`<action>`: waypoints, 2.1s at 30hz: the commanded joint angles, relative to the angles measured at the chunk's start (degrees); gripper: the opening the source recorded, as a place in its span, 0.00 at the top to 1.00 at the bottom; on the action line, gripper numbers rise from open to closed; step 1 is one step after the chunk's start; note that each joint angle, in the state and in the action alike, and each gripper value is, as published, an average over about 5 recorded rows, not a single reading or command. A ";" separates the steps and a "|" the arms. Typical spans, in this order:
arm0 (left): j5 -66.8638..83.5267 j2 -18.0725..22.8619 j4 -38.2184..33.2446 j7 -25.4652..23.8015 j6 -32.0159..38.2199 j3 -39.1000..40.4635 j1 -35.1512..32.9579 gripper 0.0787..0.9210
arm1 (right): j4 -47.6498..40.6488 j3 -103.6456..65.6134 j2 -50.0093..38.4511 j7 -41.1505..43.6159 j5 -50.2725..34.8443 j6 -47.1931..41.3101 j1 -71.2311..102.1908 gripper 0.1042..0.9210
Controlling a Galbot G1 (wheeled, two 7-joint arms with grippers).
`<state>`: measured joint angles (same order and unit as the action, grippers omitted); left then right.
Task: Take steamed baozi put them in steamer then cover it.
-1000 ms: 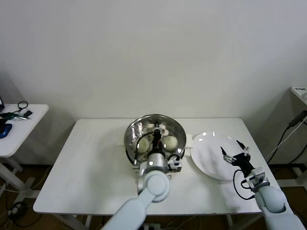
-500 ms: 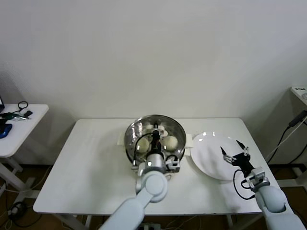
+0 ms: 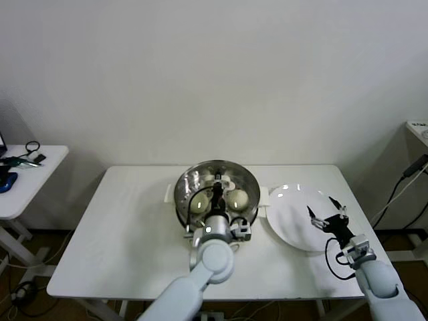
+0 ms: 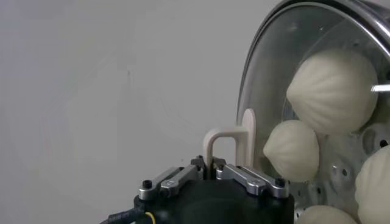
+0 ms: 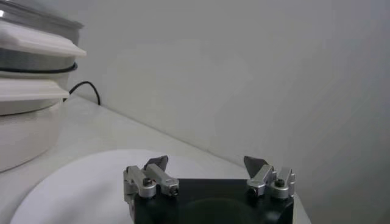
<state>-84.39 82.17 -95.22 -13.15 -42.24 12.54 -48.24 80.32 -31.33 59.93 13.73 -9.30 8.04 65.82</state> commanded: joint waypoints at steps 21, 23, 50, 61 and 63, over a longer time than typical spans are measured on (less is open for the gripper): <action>4.28 -4.19 -9.97 -2.19 -2.76 -0.34 -2.66 0.52 | 0.70 -1.28 0.22 1.80 -2.25 -1.76 0.17 0.12; 4.33 -4.83 -11.56 -2.58 -2.76 -0.87 -3.35 0.45 | 0.71 -1.38 0.18 1.84 -2.23 -1.78 0.27 0.12; 51.43 -15.25 -32.29 23.53 15.50 -31.85 -31.66 0.12 | 1.48 -2.69 1.10 2.45 -1.34 -1.26 1.97 0.12; 80.39 -7.00 -25.70 28.08 40.36 -50.95 -42.79 0.12 | 3.59 -3.93 1.35 2.91 -3.39 -0.29 4.27 0.12; 83.73 -5.55 -23.00 27.43 42.22 -52.26 -43.18 0.12 | 4.24 -4.11 1.63 3.20 -3.63 -0.23 4.72 0.12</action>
<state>-30.60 70.95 -123.83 7.70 -34.97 -21.53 -80.73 82.68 -34.82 61.13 16.44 -11.81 7.51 69.04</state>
